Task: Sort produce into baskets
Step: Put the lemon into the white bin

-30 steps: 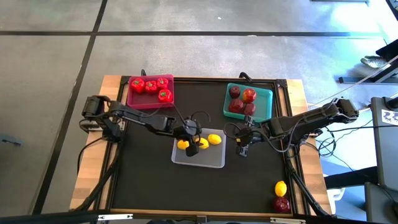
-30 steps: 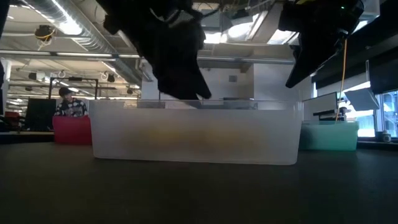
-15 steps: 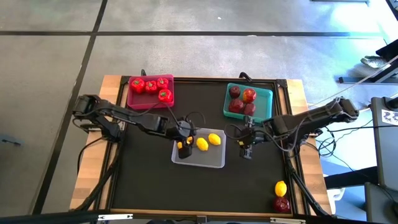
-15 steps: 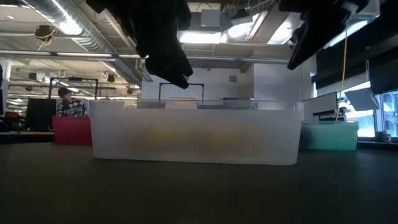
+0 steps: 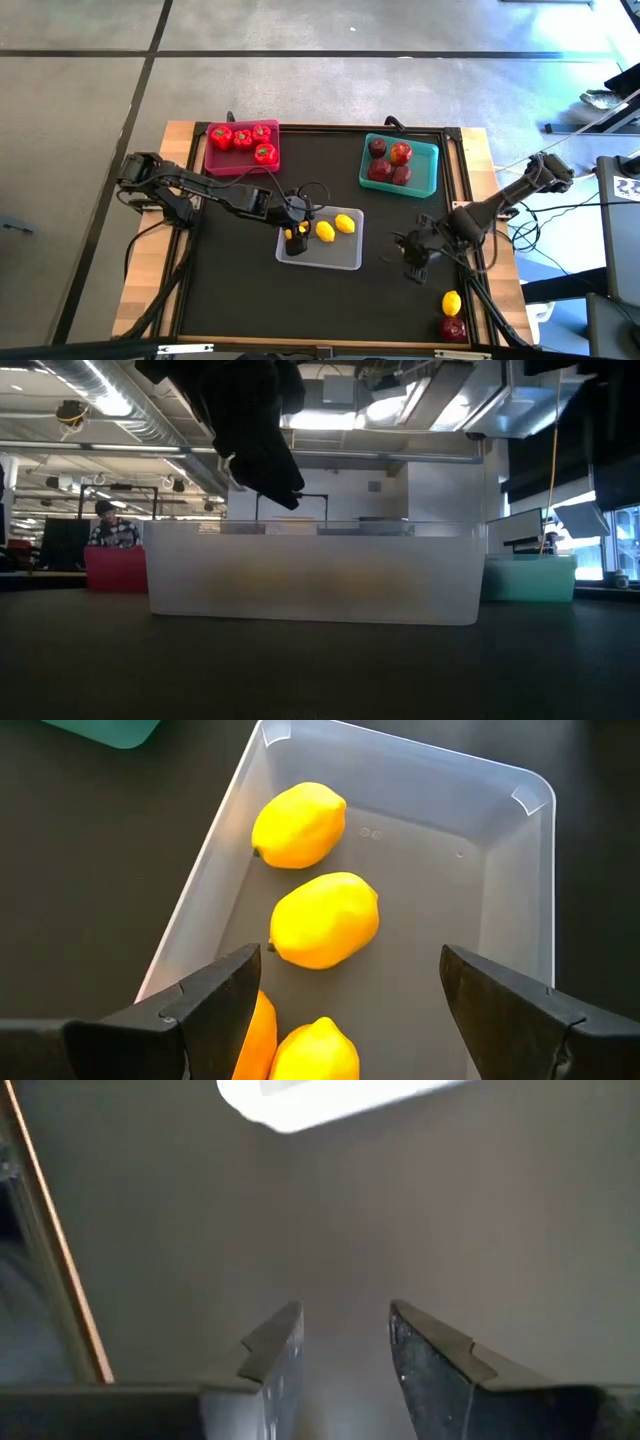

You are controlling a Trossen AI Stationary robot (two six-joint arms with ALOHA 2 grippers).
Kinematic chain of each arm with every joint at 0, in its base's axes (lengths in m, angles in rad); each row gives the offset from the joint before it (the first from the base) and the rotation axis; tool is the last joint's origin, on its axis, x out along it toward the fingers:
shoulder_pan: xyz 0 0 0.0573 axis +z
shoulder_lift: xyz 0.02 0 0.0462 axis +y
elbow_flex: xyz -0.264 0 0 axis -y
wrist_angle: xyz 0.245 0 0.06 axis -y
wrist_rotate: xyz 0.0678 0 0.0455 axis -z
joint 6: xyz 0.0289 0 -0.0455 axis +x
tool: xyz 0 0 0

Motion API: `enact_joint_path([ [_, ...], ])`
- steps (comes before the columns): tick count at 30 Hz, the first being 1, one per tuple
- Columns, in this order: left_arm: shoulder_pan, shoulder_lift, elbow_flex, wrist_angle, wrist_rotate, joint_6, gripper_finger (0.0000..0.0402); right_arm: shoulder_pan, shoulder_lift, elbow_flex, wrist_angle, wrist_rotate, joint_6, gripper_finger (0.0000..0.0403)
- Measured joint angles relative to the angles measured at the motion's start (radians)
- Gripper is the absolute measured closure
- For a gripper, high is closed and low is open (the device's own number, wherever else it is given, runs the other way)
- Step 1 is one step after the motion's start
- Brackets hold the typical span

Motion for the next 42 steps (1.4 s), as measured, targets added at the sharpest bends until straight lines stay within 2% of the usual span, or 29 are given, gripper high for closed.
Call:
enact_joint_path([
  [8,0.0,0.0,-0.001,0.0,0.0,0.0,0.0098,0.143,0.004,0.0,-0.02,0.001,0.291,0.0251],
  [16,0.0,0.0,-0.002,0.0,0.0,0.0,0.0098,0.212,0.035,0.0,-0.12,-0.008,0.552,0.025],
  [20,0.0,0.0,-0.002,-0.003,0.0,0.013,0.0098,0.218,0.08,0.0,-0.138,-0.073,0.625,0.0223],
  [24,0.0,0.0,-0.002,-0.007,0.0,0.014,0.0098,0.217,0.129,0.0,-0.141,-0.167,0.69,0.0161],
  [27,0.0,0.0,-0.002,-0.007,0.0,0.014,0.0098,0.217,0.17,0.0,-0.18,-0.281,0.722,0.0116],
  [30,0.0,0.0,-0.002,-0.007,0.0,0.015,0.0098,0.217,0.206,-0.001,-0.202,-0.359,0.782,0.0089],
  [34,-0.003,0.0,-0.002,-0.008,0.0,0.015,0.0098,0.217,0.239,-0.001,-0.166,-0.414,0.838,0.0081],
  [42,-0.019,0.0,-0.002,-0.007,0.0,0.034,0.0098,0.23,0.293,-0.001,-0.131,-0.487,0.931,0.0101],
])
